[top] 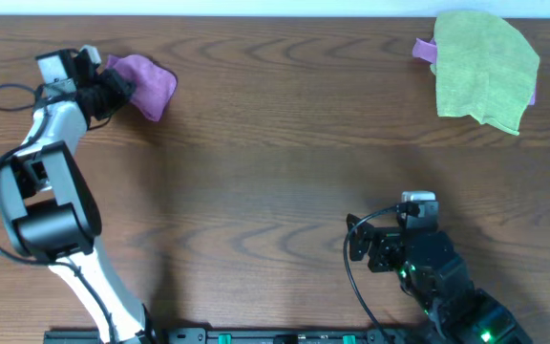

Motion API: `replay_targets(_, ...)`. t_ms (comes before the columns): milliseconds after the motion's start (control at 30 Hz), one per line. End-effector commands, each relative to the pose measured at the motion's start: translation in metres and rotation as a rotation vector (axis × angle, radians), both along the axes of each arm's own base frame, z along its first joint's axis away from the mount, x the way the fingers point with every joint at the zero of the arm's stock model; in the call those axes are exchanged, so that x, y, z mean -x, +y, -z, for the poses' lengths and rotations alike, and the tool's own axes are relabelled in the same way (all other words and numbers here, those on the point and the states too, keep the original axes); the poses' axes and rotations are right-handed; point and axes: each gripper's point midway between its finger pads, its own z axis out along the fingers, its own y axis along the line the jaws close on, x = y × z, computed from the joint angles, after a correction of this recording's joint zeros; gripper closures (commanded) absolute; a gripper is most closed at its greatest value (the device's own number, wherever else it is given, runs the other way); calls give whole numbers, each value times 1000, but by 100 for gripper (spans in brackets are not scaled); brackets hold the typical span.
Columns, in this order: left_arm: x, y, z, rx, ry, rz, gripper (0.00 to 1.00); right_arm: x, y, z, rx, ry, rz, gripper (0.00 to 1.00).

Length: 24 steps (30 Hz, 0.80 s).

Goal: Fold the cloth
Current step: 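Carry the folded purple cloth with the left gripper to the far left, then lower the folded cloth onto the table at the far left corner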

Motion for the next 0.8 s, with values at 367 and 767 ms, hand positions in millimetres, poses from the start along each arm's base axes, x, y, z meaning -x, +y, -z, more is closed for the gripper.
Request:
replay_targets(367, -55, 6, -19, -13, -54, 14, 94, -3, 2, -8, -25, 2, 18, 1)
replay_targets(767, -86, -2, -82, -33, -186, 25, 94, -3, 2, -8, -41, 8, 29, 1)
